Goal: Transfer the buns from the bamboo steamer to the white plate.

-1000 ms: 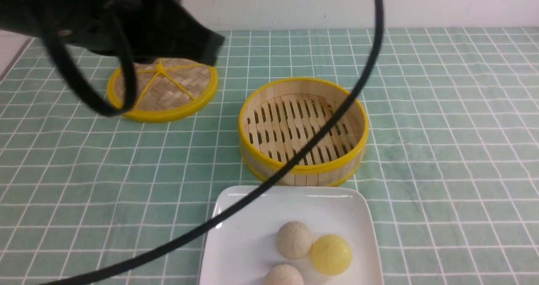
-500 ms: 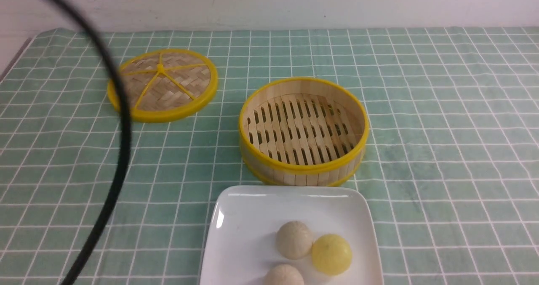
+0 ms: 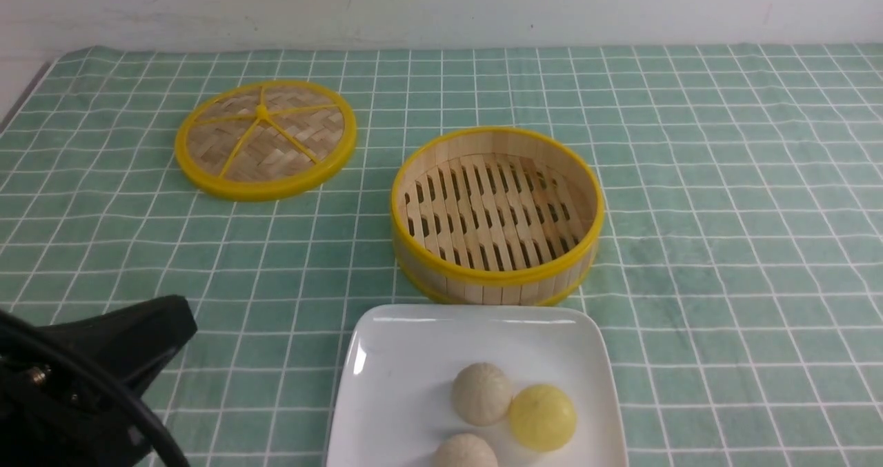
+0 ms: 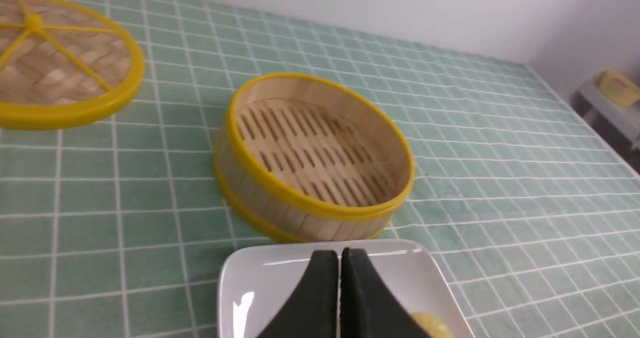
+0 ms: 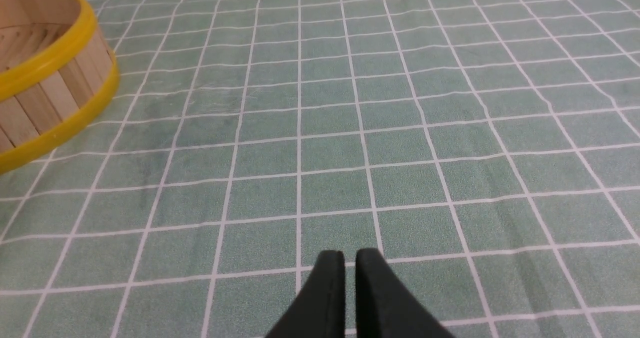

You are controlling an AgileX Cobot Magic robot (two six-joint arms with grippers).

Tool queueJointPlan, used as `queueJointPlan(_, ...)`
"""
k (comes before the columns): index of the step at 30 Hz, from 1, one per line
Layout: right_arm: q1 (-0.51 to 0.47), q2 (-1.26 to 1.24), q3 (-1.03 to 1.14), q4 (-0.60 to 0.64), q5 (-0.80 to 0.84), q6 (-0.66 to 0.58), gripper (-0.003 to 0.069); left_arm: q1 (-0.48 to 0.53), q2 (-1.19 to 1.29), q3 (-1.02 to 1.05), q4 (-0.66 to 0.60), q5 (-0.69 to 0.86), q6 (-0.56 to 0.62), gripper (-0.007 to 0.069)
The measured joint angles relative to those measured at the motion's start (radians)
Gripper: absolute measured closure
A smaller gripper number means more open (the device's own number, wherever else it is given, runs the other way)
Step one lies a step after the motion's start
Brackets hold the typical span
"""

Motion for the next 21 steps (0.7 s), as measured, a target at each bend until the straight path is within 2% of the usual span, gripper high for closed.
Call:
queueJointPlan(18, 0.000, 0.000, -0.001, -0.001, 0.001, 0.001, 0.0580, 0.001, 0.000, 0.021, 0.007, 0.042, -0.046, 0.0571)
queueJointPlan(21, 0.000, 0.000, -0.001, -0.001, 0.001, 0.001, 0.0574, 0.037, 0.000, 0.021, 0.009, 0.079, -0.027, 0.0568)
